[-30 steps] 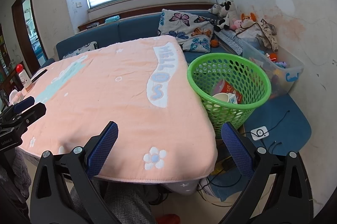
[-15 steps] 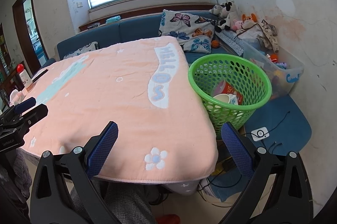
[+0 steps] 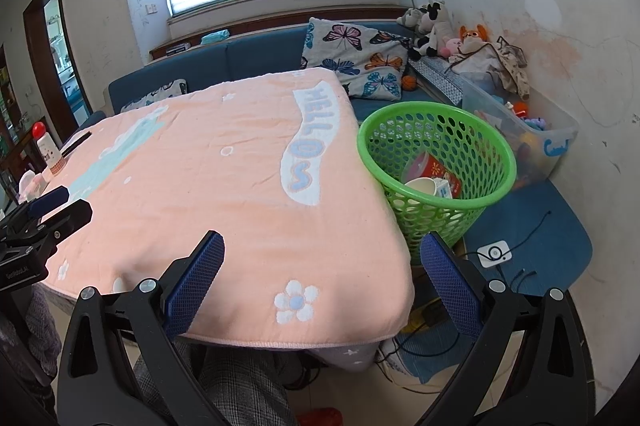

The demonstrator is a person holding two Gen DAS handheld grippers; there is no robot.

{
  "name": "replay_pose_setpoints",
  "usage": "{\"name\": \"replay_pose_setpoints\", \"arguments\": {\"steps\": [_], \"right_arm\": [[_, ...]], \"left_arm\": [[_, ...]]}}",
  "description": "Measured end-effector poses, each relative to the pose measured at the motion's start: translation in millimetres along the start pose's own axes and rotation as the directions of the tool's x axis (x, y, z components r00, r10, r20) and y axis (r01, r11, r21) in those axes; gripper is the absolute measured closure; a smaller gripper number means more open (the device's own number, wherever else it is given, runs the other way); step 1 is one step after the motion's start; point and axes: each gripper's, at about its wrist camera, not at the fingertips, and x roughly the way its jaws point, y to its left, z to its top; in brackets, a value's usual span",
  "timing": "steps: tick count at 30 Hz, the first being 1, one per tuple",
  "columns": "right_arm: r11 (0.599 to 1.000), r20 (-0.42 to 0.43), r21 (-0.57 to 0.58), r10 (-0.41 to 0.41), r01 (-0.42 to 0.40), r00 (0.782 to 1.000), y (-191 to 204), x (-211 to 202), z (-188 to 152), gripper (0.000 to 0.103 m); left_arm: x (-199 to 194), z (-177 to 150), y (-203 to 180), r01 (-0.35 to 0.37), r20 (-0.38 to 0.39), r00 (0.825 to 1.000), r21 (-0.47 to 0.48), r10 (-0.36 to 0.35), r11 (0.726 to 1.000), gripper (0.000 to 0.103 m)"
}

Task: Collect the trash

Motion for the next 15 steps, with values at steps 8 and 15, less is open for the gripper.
{"name": "replay_pose_setpoints", "arguments": {"steps": [8, 15], "right_arm": [[1.0, 0.0, 0.002, 0.0, 0.0, 1.0, -0.1, 0.1, -0.3, 0.005], [1.0, -0.004, 0.002, 0.004, -0.004, 1.0, 0.0, 0.6, -0.7, 0.005]], "left_arm": [[-0.1, -0.5, 1.0, 0.001, 0.0, 1.0, -0.002, -0.001, 1.0, 0.007], [0.3, -0.7, 1.4, 0.001, -0.001, 1.0, -0.001, -0.001, 1.0, 0.007]]}}
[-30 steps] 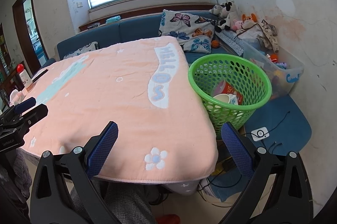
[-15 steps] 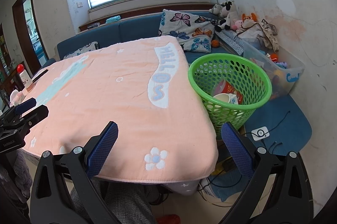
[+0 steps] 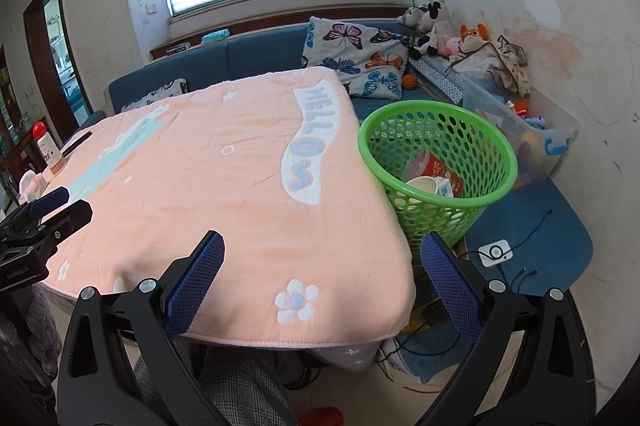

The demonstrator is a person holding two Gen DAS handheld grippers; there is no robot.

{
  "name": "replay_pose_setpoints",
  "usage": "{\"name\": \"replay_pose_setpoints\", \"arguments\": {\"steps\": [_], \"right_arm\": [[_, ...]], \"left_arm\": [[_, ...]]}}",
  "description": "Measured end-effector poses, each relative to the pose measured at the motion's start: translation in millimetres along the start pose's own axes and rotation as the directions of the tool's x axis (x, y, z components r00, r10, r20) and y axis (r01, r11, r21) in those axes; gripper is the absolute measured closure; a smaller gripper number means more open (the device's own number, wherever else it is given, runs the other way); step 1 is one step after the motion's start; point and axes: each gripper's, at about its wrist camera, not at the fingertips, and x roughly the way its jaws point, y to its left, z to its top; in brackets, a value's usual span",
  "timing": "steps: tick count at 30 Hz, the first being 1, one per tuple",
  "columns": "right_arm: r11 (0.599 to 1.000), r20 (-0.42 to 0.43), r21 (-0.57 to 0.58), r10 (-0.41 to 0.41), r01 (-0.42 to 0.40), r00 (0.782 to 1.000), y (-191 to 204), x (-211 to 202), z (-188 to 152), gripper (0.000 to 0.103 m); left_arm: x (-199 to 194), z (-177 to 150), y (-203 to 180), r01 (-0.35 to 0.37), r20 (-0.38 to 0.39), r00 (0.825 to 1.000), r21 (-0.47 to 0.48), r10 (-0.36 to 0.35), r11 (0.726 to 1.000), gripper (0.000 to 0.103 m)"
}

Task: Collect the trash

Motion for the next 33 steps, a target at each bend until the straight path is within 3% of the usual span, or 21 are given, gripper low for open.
{"name": "replay_pose_setpoints", "arguments": {"steps": [20, 33], "right_arm": [[1.0, -0.001, 0.0, 0.004, -0.004, 1.0, 1, 0, -1, 0.005], [1.0, 0.017, -0.001, 0.013, -0.013, 1.0, 3, -4, -1, 0.005]], "left_arm": [[1, -2, 1, -0.006, 0.0, 1.0, -0.003, 0.006, 1.0, 0.007], [-9, 3, -4, -0.026, 0.044, 0.999, 0.02, 0.025, 0.999, 0.007]]}}
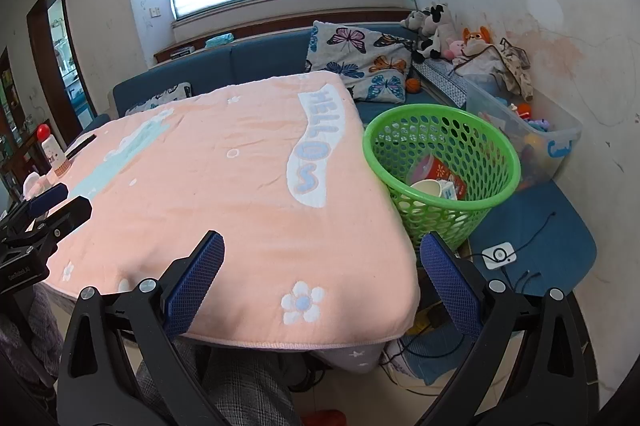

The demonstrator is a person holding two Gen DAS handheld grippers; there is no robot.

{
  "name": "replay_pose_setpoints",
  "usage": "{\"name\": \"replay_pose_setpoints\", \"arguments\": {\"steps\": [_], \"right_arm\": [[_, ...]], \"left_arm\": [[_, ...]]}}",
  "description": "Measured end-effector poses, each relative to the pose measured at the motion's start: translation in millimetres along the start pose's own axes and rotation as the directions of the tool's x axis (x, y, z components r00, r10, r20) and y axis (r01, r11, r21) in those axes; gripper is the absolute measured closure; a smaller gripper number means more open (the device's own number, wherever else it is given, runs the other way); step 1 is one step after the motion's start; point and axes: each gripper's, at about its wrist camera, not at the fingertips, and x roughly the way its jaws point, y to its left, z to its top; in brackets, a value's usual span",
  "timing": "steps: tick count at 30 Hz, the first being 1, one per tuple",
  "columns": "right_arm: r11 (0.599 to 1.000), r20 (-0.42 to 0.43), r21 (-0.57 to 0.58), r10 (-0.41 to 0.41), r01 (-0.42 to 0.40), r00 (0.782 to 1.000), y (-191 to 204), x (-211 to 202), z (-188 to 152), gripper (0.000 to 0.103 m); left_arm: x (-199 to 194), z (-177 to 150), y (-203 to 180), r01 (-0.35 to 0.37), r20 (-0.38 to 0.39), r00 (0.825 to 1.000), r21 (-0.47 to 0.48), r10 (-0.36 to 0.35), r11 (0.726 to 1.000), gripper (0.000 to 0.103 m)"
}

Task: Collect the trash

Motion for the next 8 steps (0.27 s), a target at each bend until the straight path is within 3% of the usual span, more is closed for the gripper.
{"name": "replay_pose_setpoints", "arguments": {"steps": [8], "right_arm": [[1.0, 0.007, 0.005, 0.004, -0.004, 1.0, -0.6, -2.8, 1.8, 0.005]], "left_arm": [[0.2, 0.6, -3.7, -0.012, -0.002, 1.0, -0.002, 0.012, 1.0, 0.007]]}}
